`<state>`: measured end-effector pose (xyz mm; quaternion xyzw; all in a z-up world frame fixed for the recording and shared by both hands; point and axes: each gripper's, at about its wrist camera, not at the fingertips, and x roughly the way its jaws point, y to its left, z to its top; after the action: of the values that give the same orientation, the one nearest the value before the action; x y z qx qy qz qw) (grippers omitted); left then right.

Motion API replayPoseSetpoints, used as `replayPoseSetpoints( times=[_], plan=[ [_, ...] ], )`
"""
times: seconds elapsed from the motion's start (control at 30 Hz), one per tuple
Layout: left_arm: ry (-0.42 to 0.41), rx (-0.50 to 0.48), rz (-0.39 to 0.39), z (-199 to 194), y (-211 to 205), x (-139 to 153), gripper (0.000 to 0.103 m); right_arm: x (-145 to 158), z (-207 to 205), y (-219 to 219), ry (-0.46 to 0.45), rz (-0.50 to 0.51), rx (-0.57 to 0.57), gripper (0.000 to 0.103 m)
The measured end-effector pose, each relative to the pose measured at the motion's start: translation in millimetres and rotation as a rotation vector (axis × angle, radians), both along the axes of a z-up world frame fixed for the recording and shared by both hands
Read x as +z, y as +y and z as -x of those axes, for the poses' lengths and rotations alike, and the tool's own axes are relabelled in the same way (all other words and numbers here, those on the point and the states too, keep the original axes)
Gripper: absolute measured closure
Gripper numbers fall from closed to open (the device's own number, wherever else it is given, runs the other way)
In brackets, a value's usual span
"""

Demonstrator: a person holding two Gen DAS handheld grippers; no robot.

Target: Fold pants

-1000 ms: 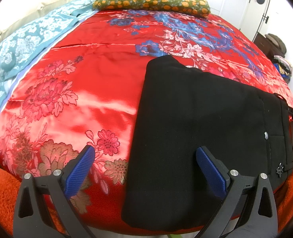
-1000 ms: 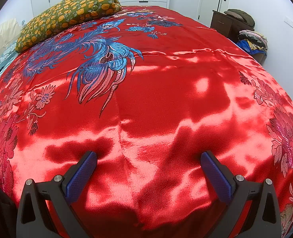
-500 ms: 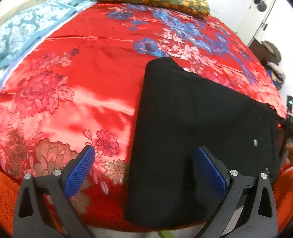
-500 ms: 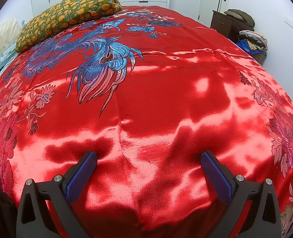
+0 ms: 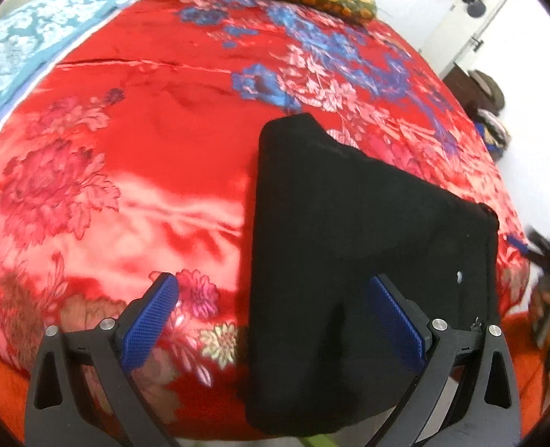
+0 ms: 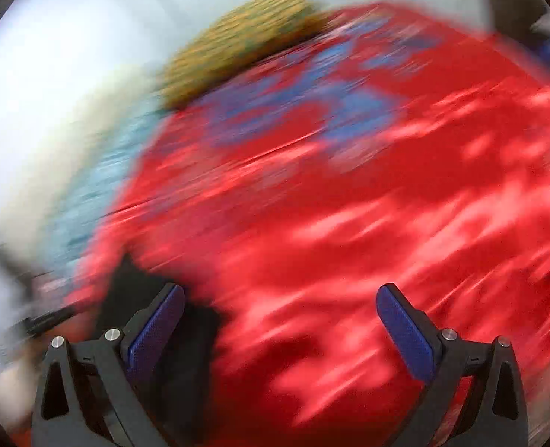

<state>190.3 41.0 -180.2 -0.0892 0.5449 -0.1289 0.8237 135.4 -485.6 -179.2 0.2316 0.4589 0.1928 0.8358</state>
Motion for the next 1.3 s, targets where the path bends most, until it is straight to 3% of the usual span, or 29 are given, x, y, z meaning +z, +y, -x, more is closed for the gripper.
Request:
replayPoseSetpoints(
  times=[0.07,0.13,0.17,0.2,0.27,0.43,0.6,0.63,0.67,0.7,0.8,0.97,1.3],
  plan=[
    [0.051,-0.034,0.027,-7.5,-0.9,-10.1,0.001,-10.4,24.3,23.1,0.090,-0.162,0.072,0.001],
    [0.074,-0.049,0.041,-11.3,-2.3,-17.0,0.001,-25.9,35.7,38.0,0.164,-0.220,0.072,0.004],
    [0.083,-0.051,0.051,-11.6,-3.0,-19.9,0.002,-37.3,40.2,45.9,0.196,-0.251,0.060,0.012],
    [0.093,-0.051,0.067,-12.7,-3.1,-22.2,0.002,-44.0,40.4,50.4,0.214,-0.257,0.058,0.023],
    [0.101,-0.050,0.090,-13.6,-2.8,-24.8,0.002,-57.1,38.0,62.1,0.249,-0.237,0.070,0.034],
    [0.128,-0.073,0.082,-13.3,-7.3,-37.5,0.001,-63.7,31.5,75.1,0.263,-0.174,0.108,0.035],
    [0.125,-0.063,0.112,-16.3,-8.1,-40.5,0.003,-71.9,22.2,72.6,0.270,-0.229,0.073,0.034],
    [0.122,-0.078,0.124,-15.4,-9.9,-40.0,0.008,-70.2,21.1,75.0,0.266,-0.227,0.082,0.034],
    [0.119,-0.103,0.155,-13.4,-11.9,-38.4,0.045,-67.5,20.2,78.8,0.259,-0.220,0.098,0.040],
    [0.125,-0.125,0.182,-12.0,-14.8,-36.4,0.054,-64.8,19.9,83.4,0.243,-0.193,0.112,0.054],
    [0.084,-0.108,0.155,-7.3,-14.8,-26.1,0.076,-58.5,23.6,85.8,0.205,-0.163,0.103,0.065],
    [0.032,-0.068,0.147,8.2,-15.7,-2.3,0.084,-38.5,31.3,93.8,0.137,-0.108,0.126,0.072],
    [-0.029,-0.091,0.170,4.6,-21.8,39.8,0.085,-20.6,20.3,90.2,0.121,-0.214,0.150,0.077]
  ],
)
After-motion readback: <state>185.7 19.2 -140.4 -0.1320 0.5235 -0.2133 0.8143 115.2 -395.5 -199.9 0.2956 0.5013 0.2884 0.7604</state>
